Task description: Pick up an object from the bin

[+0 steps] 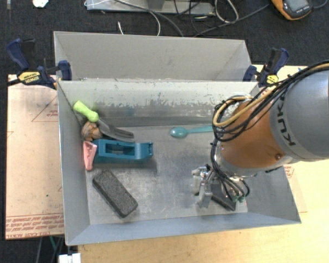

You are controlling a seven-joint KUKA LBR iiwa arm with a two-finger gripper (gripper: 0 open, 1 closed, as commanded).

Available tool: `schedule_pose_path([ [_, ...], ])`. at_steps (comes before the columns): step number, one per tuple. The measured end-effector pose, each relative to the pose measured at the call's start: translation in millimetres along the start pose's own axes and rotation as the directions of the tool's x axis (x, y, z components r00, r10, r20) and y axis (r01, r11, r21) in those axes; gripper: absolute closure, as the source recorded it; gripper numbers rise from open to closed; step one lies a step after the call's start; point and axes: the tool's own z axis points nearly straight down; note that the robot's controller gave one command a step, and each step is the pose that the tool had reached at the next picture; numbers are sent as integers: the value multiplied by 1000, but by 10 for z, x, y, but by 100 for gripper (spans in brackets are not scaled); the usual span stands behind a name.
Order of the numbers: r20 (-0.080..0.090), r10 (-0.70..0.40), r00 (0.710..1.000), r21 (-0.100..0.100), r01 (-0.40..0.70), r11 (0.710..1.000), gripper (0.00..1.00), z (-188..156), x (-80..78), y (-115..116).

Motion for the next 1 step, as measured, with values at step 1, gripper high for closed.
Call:
schedule_pose_path([
  [1, -6, 87, 996, 0, -87, 996, 100, -396, 28, -9],
])
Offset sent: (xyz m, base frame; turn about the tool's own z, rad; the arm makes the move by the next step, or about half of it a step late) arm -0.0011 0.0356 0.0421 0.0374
